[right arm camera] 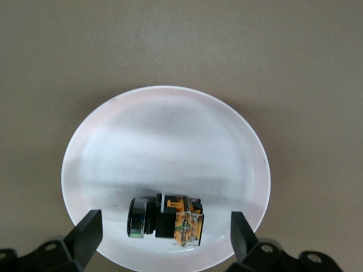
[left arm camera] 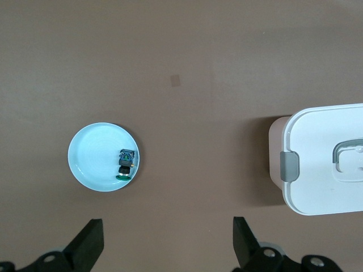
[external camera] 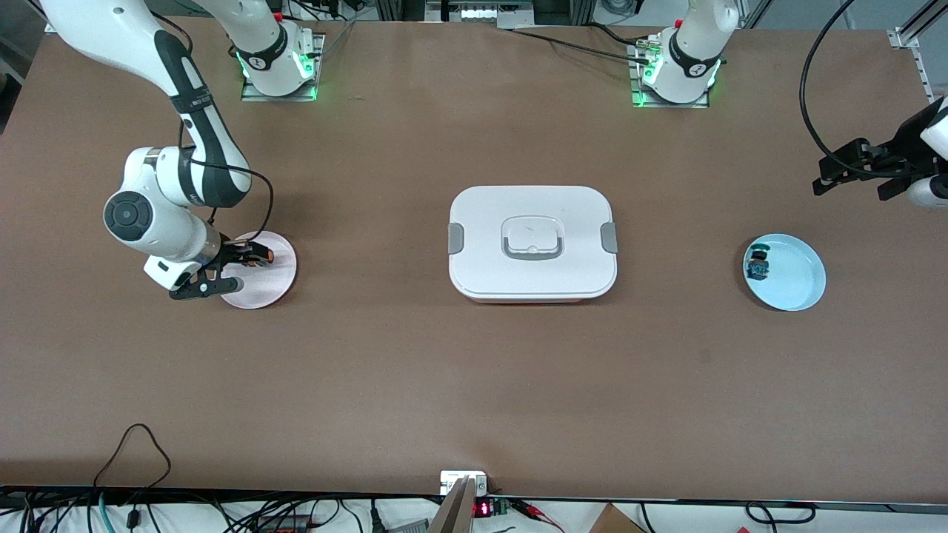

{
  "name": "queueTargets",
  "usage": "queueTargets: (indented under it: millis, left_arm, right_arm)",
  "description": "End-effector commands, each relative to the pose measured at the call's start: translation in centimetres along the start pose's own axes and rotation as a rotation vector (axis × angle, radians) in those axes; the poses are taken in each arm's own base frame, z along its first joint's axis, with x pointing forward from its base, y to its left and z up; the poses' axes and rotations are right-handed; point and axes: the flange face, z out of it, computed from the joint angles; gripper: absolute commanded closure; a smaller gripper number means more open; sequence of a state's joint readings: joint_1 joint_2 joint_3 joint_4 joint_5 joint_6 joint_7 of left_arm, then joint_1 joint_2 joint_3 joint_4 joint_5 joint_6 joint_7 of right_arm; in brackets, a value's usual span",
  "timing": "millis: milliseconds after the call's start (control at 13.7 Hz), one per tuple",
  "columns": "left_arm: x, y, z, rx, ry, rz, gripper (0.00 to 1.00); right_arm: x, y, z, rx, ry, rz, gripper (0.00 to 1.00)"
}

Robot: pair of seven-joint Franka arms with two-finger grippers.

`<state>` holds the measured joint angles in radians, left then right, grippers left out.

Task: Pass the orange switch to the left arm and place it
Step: 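Lower the open right gripper around the orange switch on the plate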

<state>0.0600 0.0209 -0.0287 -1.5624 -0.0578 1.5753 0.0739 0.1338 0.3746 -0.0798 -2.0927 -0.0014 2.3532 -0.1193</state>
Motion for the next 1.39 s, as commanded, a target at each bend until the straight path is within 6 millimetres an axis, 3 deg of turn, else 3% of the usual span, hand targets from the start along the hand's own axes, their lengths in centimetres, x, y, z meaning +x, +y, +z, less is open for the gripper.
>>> queueTargets:
  millis: [0, 1315]
  left_arm:
    - [0.1, 1.1, -1.2, 0.012, 0.011, 0.037, 0.0]
    - [0.1, 1.1, -1.2, 0.014, 0.011, 0.037, 0.0]
  right_arm:
    - [-0.3, -0.3, 0.3, 0.005, 0.007, 0.0, 0.0]
    - [-0.8, -0.3, 4.1, 0.023, -0.052, 0.03, 0.0]
